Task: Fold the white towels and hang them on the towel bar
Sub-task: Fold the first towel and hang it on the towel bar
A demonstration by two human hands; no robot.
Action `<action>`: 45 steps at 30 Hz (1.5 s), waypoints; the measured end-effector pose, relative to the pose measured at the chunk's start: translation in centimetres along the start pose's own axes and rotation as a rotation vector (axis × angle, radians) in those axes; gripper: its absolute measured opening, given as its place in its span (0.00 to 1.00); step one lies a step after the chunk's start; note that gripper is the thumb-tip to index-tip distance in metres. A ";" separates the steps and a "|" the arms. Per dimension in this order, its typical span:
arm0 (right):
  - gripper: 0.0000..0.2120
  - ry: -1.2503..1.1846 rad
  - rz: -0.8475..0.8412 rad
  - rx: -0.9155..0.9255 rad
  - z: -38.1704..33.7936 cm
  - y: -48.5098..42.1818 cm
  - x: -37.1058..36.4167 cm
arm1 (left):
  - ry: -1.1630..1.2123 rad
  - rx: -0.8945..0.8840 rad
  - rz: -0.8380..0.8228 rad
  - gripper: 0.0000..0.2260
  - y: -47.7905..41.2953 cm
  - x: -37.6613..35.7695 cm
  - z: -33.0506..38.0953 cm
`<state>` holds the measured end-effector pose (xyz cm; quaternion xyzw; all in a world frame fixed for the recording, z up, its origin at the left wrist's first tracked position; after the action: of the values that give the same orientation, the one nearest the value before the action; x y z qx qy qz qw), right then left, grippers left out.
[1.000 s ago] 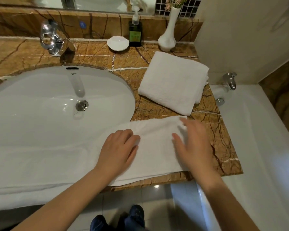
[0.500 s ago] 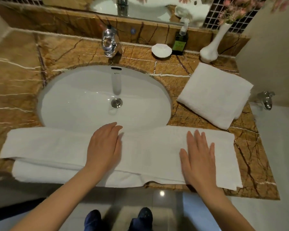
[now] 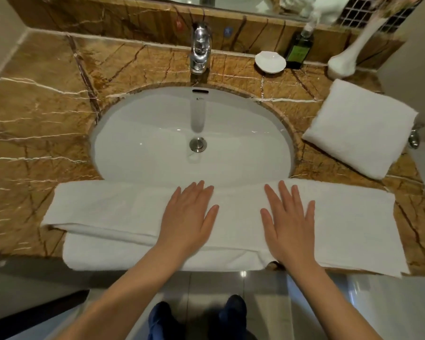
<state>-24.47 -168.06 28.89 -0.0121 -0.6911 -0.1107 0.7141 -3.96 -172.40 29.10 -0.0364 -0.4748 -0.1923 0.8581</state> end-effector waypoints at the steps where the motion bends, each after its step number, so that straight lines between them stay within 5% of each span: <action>1: 0.27 -0.016 -0.003 -0.012 -0.3 0.1 0.2 | -0.001 -0.044 -0.013 0.22 0.3 0.6 0.0; 4: 0.25 -0.133 0.073 0.026 -3.0 0.7 2.1 | -0.067 -0.140 -0.037 0.21 2.6 2.8 -1.1; 7: 0.26 -0.248 0.126 0.256 -9.5 1.2 4.2 | -0.147 -0.151 -0.037 0.22 5.4 5.2 -4.6; 13: 0.31 -0.141 -0.050 0.662 -22.2 1.9 2.0 | -0.357 -0.050 -0.116 0.30 7.4 7.9 -12.5; 19: 0.34 -0.025 -0.031 0.599 -23.6 1.1 0.6 | -0.360 -0.146 -0.167 0.32 5.0 8.5 -14.1; 22: 0.33 -0.066 -0.029 0.566 -23.8 1.0 1.0 | -0.303 -0.187 -0.066 0.31 5.2 9.4 -13.7; 26: 0.21 -0.170 0.114 0.571 -26.2 0.4 3.6 | -0.061 -0.347 0.262 0.09 8.7 11.1 -13.8; 33: 0.09 -0.236 0.062 0.505 -30.3 -2.9 4.5 | -0.116 -0.392 0.045 0.09 9.8 10.7 -16.7; 37: 0.09 -0.358 0.155 0.358 -29.0 -4.7 6.2 | -0.105 -0.410 -0.012 0.11 9.1 11.0 -16.5; 45: 0.07 -0.483 0.282 0.366 -27.9 -7.1 11.0 | -0.097 -0.446 -0.035 0.12 3.2 11.6 -14.4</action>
<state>2.03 -181.26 37.63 -0.0052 -0.8405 0.1213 0.5281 14.30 -176.41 31.24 -0.2263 -0.4617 -0.3055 0.8014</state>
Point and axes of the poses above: each hand's wrist, its own y-axis away from the middle knuckle, its own x-axis out of the back of the hand, z = x × y, the point moved 6 cm from there along -y, towards the middle knuckle, and after that the axes turned 12 degrees about y, right-handed, at the moved point
